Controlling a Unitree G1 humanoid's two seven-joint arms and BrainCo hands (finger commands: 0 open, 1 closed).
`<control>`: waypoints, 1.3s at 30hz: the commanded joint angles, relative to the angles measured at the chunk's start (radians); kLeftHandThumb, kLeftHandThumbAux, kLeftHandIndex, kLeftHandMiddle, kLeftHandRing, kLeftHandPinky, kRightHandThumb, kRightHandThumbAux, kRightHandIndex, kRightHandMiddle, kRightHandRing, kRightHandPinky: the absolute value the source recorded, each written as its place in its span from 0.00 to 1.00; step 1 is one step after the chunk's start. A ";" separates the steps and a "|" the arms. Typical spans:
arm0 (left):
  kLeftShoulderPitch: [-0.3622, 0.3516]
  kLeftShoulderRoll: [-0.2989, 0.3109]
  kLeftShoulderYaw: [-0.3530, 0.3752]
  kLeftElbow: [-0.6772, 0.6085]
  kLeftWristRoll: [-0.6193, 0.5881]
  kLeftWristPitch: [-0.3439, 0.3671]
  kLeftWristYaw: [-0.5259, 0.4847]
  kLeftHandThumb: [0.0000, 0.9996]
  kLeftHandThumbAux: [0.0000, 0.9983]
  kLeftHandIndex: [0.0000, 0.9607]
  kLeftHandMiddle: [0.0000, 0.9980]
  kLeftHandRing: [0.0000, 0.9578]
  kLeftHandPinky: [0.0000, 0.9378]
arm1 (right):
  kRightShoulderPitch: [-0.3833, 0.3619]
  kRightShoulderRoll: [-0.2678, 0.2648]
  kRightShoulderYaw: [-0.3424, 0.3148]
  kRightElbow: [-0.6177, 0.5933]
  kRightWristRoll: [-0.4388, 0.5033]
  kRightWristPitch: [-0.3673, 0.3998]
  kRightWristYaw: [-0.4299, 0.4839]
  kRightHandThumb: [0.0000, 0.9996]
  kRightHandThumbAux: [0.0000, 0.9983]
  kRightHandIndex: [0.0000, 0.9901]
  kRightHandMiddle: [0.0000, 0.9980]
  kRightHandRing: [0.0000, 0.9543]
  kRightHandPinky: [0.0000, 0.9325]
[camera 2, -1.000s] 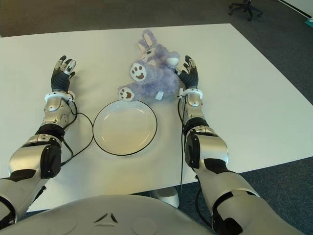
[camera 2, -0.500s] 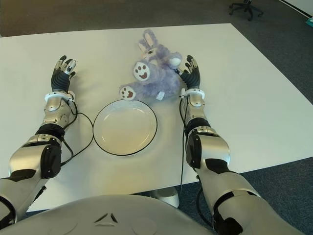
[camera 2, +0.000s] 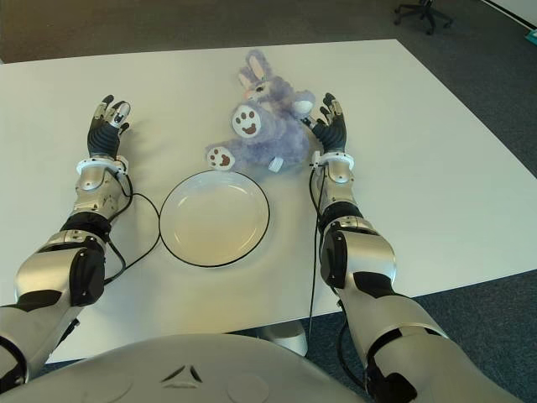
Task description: Put the doll into the plate.
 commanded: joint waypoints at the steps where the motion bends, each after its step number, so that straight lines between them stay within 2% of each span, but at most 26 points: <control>1: 0.077 -0.026 -0.002 0.043 0.004 0.047 0.018 0.00 0.52 0.05 0.16 0.12 0.01 | 0.035 0.009 -0.006 0.013 0.019 -0.009 0.010 0.19 0.78 0.05 0.05 0.06 0.10; 24: 0.075 -0.022 0.007 0.047 -0.005 0.052 0.012 0.00 0.53 0.06 0.16 0.12 0.03 | 0.021 0.009 -0.004 0.003 0.026 -0.020 0.013 0.17 0.74 0.02 0.03 0.04 0.08; 31: 0.074 -0.018 0.008 0.050 -0.004 0.053 0.009 0.00 0.53 0.06 0.14 0.12 0.07 | 0.008 0.009 0.001 -0.010 0.027 -0.027 -0.001 0.16 0.74 0.03 0.04 0.04 0.09; 39: 0.074 -0.014 0.006 0.054 -0.001 0.052 0.005 0.00 0.52 0.06 0.13 0.11 0.08 | 0.004 0.007 0.006 -0.015 0.025 -0.038 -0.007 0.16 0.74 0.03 0.05 0.05 0.08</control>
